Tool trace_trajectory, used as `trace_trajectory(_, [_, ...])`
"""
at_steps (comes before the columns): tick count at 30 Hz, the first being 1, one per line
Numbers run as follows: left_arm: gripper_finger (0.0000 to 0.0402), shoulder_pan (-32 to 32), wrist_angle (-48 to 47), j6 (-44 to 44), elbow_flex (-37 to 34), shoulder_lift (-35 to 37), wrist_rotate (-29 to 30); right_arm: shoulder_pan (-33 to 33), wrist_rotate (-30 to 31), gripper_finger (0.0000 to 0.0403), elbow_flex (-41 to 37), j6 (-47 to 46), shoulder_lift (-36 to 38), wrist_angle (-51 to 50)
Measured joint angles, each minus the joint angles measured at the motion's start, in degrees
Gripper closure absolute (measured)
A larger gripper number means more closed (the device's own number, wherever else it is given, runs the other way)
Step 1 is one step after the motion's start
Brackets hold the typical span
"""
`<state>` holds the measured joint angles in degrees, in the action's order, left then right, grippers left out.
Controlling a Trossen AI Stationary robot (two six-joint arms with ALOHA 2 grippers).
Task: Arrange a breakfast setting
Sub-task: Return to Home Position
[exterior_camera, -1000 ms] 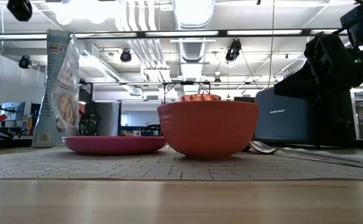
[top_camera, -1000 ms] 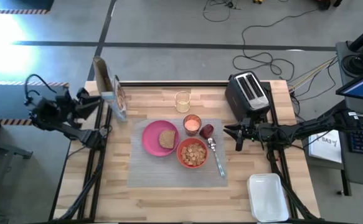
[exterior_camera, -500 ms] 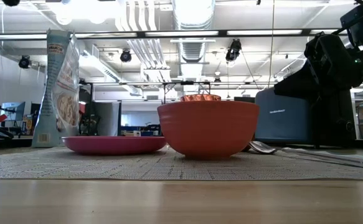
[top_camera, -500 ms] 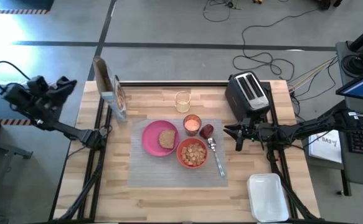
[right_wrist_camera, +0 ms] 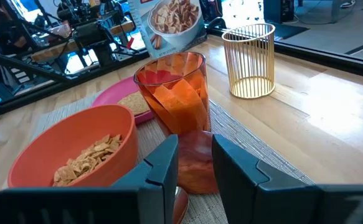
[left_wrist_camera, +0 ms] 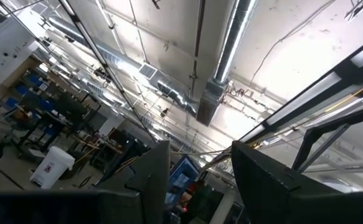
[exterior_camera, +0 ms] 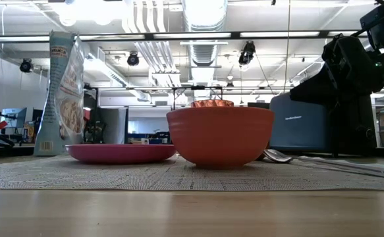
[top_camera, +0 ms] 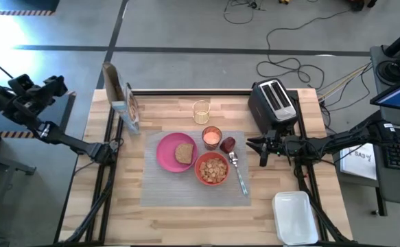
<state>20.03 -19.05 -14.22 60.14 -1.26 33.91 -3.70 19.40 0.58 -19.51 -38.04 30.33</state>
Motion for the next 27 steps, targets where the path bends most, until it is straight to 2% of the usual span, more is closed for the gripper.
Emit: trace_trajectory(27, [0.0246,0.0,-0.06,0.0,1.05,0.02,0.02,0.0,-0.02,0.0316,0.0,0.0,0.0,0.0])
